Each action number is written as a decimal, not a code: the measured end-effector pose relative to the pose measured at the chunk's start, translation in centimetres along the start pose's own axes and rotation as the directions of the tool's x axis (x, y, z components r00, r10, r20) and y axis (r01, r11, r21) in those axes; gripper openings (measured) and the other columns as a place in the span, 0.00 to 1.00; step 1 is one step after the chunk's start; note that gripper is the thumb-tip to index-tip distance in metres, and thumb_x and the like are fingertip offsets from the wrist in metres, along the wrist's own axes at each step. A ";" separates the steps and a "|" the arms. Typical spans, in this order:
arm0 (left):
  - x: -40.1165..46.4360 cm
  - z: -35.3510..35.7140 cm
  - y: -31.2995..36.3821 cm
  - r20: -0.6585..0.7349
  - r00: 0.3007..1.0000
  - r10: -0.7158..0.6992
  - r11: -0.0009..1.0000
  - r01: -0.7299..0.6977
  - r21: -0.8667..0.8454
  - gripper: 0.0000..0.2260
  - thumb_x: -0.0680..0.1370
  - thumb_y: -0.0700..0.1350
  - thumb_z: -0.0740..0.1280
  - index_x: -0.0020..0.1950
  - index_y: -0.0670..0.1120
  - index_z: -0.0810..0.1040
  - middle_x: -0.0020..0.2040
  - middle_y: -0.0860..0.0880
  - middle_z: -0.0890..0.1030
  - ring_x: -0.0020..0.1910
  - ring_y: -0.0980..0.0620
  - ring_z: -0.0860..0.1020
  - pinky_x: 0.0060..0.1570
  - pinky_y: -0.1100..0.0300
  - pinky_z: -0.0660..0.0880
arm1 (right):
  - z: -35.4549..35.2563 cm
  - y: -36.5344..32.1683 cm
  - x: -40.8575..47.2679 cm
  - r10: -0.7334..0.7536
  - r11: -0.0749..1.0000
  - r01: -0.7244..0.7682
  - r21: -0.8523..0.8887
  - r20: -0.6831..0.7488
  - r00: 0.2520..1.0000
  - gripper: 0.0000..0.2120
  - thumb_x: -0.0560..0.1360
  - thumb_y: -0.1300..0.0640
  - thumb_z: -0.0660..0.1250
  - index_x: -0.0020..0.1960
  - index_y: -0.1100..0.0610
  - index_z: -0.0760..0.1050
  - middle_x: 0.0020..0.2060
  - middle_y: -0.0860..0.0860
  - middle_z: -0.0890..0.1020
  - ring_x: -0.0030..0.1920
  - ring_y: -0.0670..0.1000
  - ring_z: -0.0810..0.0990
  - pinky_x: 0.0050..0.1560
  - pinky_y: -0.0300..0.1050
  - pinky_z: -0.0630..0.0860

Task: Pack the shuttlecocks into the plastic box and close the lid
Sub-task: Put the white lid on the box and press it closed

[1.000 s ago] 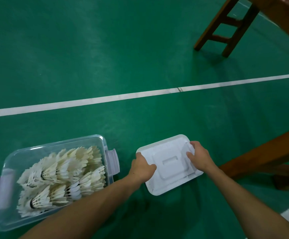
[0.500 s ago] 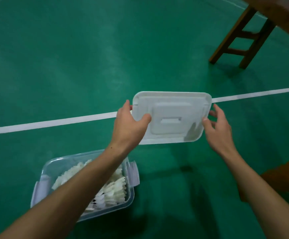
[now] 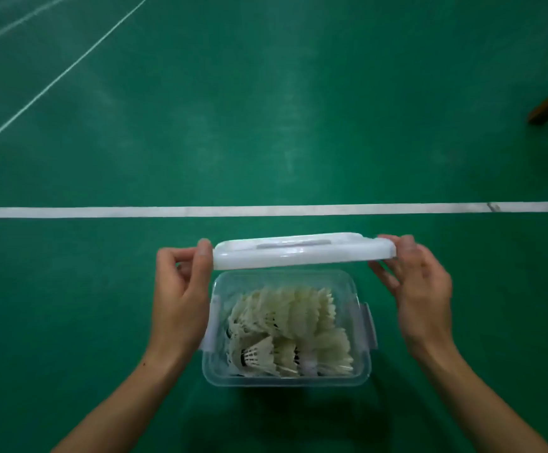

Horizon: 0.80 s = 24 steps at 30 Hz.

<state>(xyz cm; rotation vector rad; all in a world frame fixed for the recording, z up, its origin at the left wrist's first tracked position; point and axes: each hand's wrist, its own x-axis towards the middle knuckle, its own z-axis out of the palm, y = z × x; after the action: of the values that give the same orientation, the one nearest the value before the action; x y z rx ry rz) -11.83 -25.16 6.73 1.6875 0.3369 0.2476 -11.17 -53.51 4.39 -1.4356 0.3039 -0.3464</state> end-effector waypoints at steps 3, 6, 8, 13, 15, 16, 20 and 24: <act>-1.6 -1.6 -2.7 0.003 0.999 -0.048 0.998 0.048 -0.033 0.08 0.82 0.46 0.70 0.53 0.43 0.75 0.61 0.44 0.84 0.55 0.59 0.84 0.50 0.60 0.82 | 0.2 0.7 -1.9 -0.005 0.993 0.000 -0.118 -0.038 0.999 0.17 0.77 0.44 0.75 0.55 0.57 0.83 0.49 0.47 0.89 0.53 0.51 0.87 0.56 0.45 0.83; -3.3 -2.8 -5.3 0.084 0.995 -0.052 0.995 0.059 -0.077 0.11 0.76 0.32 0.72 0.54 0.43 0.75 0.68 0.47 0.82 0.63 0.57 0.82 0.56 0.67 0.80 | -0.1 1.2 -3.5 0.006 0.983 -0.012 -0.185 -0.033 0.999 0.07 0.78 0.64 0.74 0.56 0.58 0.83 0.49 0.47 0.89 0.56 0.53 0.86 0.57 0.42 0.82; -4.2 -3.4 -6.1 0.098 0.994 -0.038 0.992 0.049 -0.114 0.15 0.72 0.35 0.72 0.57 0.45 0.77 0.68 0.50 0.82 0.66 0.55 0.81 0.62 0.64 0.78 | -0.5 2.0 -4.7 0.018 0.974 -0.024 -0.226 -0.025 1.000 0.13 0.76 0.66 0.75 0.59 0.56 0.83 0.55 0.48 0.87 0.60 0.50 0.85 0.64 0.48 0.81; -5.3 -3.8 -7.7 0.094 0.995 -0.031 0.997 0.037 -0.060 0.17 0.76 0.29 0.74 0.60 0.46 0.82 0.65 0.52 0.84 0.66 0.54 0.82 0.67 0.54 0.76 | -1.1 3.7 -6.9 0.003 0.893 -0.005 -0.450 -0.004 1.000 0.20 0.73 0.59 0.80 0.63 0.49 0.82 0.60 0.43 0.82 0.63 0.46 0.81 0.68 0.48 0.75; -5.3 -3.6 -8.1 0.052 0.998 -0.042 0.999 0.042 -0.007 0.15 0.75 0.33 0.76 0.59 0.46 0.83 0.62 0.53 0.86 0.63 0.54 0.83 0.66 0.54 0.77 | -0.9 3.8 -7.3 -0.024 0.849 0.023 -0.528 0.005 1.000 0.21 0.73 0.59 0.80 0.63 0.49 0.81 0.59 0.44 0.80 0.62 0.45 0.80 0.67 0.41 0.73; -5.2 -3.6 -8.2 0.024 0.999 -0.034 0.999 0.034 0.035 0.15 0.74 0.35 0.77 0.58 0.47 0.84 0.60 0.54 0.86 0.61 0.55 0.84 0.65 0.55 0.78 | -0.8 3.8 -7.4 -0.023 0.827 0.027 -0.561 0.013 1.000 0.21 0.73 0.59 0.79 0.65 0.50 0.81 0.59 0.44 0.79 0.62 0.45 0.79 0.66 0.40 0.72; -4.1 -3.5 -8.2 -0.064 0.997 0.033 0.974 -0.017 0.224 0.11 0.73 0.42 0.80 0.53 0.51 0.86 0.49 0.58 0.88 0.48 0.57 0.86 0.54 0.59 0.81 | -0.9 4.2 -7.1 0.030 0.740 0.008 -0.672 0.046 0.999 0.24 0.74 0.58 0.79 0.69 0.54 0.80 0.60 0.47 0.78 0.60 0.47 0.78 0.66 0.43 0.71; -3.5 -3.2 -8.9 -0.059 0.997 0.051 0.954 -0.031 0.299 0.13 0.73 0.38 0.80 0.53 0.51 0.86 0.49 0.56 0.87 0.46 0.53 0.85 0.49 0.59 0.80 | -1.1 4.8 -7.2 0.067 0.651 0.007 -0.759 0.066 0.996 0.23 0.73 0.54 0.79 0.67 0.55 0.81 0.59 0.46 0.75 0.62 0.51 0.76 0.64 0.44 0.69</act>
<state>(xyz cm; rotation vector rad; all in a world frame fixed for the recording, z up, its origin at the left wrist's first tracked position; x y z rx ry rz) -16.92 -22.38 -1.48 1.9893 0.4045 0.2949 -17.95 -51.09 -0.55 -2.2800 0.4291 -0.1120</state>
